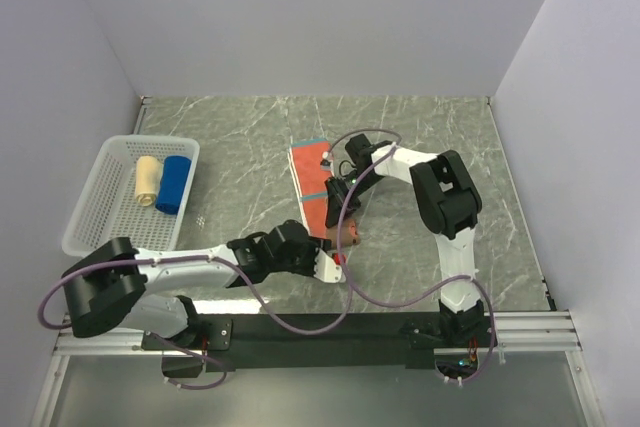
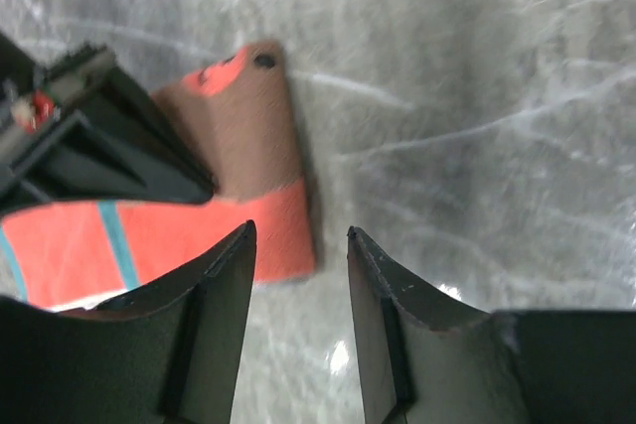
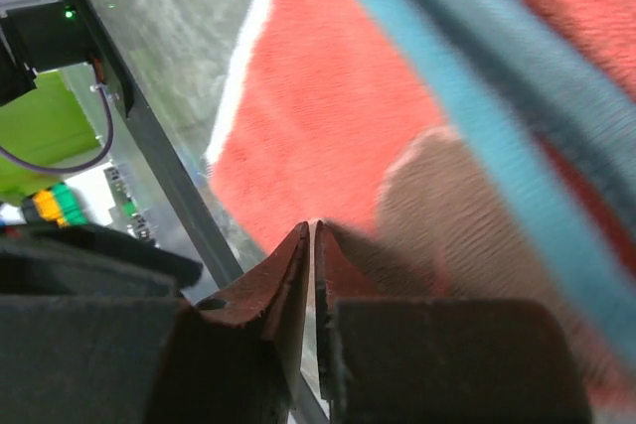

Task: Roll the towels
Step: Fold the towel

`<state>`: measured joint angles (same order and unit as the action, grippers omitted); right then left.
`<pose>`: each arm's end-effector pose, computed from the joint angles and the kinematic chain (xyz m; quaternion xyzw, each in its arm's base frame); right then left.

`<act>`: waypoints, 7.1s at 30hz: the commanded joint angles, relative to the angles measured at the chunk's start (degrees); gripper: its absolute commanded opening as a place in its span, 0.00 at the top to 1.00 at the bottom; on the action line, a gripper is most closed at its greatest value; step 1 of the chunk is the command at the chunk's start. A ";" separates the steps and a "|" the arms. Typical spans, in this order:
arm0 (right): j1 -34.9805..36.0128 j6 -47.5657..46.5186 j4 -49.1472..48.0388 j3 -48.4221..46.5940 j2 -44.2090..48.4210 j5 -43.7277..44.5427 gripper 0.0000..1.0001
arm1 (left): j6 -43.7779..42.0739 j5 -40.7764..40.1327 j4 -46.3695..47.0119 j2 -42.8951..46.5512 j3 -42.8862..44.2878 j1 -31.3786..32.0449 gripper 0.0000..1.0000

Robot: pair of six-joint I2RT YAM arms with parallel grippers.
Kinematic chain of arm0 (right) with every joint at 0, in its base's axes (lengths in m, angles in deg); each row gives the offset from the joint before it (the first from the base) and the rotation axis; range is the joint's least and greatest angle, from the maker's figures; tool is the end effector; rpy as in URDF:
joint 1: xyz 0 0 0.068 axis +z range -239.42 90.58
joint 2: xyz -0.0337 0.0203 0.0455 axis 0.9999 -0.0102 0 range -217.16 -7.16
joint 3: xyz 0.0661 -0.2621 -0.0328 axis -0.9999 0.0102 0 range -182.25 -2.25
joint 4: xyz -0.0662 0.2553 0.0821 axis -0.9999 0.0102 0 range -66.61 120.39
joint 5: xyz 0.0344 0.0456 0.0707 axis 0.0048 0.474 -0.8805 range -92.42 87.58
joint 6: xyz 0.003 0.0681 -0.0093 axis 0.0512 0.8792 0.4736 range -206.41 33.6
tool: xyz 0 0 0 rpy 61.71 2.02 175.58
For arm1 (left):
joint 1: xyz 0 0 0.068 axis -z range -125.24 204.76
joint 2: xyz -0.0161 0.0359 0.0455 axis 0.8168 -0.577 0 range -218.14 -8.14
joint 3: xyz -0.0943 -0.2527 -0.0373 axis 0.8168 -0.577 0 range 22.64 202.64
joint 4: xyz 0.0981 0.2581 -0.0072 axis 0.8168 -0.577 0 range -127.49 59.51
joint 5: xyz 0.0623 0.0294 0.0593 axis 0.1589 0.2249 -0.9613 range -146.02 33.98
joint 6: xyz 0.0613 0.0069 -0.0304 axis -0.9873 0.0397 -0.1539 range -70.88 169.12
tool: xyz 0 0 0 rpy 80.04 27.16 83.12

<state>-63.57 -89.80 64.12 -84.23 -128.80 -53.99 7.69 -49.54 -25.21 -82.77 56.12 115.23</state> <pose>0.3547 0.2203 0.1106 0.2617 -0.8590 -0.4399 0.0104 0.1378 -0.2560 0.1654 0.7067 0.5402 -0.1247 0.4396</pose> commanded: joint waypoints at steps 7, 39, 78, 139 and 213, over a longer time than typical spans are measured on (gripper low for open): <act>0.60 1.29 -0.12 -1.52 -3.95 -1.52 1.00 | -1.64 -8.85 13.62 -9.03 -0.96 2.37 0.51; 5.26 -4.16 2.95 -0.29 -2.27 2.18 1.00 | 16.38 26.19 -22.58 -4.56 10.45 -8.17 0.99; 3.68 -13.82 22.99 -6.99 2.12 -2.47 1.00 | 17.61 32.63 -24.09 -5.35 13.02 -21.18 0.99; -4.48 -6.18 11.37 -8.45 6.33 10.53 0.75 | 25.52 26.83 -19.69 -25.56 25.50 -29.44 0.99; 1.31 4.19 3.65 -5.21 -8.52 3.06 0.80 | 4.61 5.75 -15.05 5.55 4.07 -17.42 0.36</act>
<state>-62.28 -83.27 69.85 -88.23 -134.75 -56.86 22.25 -34.57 -43.13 -77.53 64.01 94.27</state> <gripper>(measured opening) 0.193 0.619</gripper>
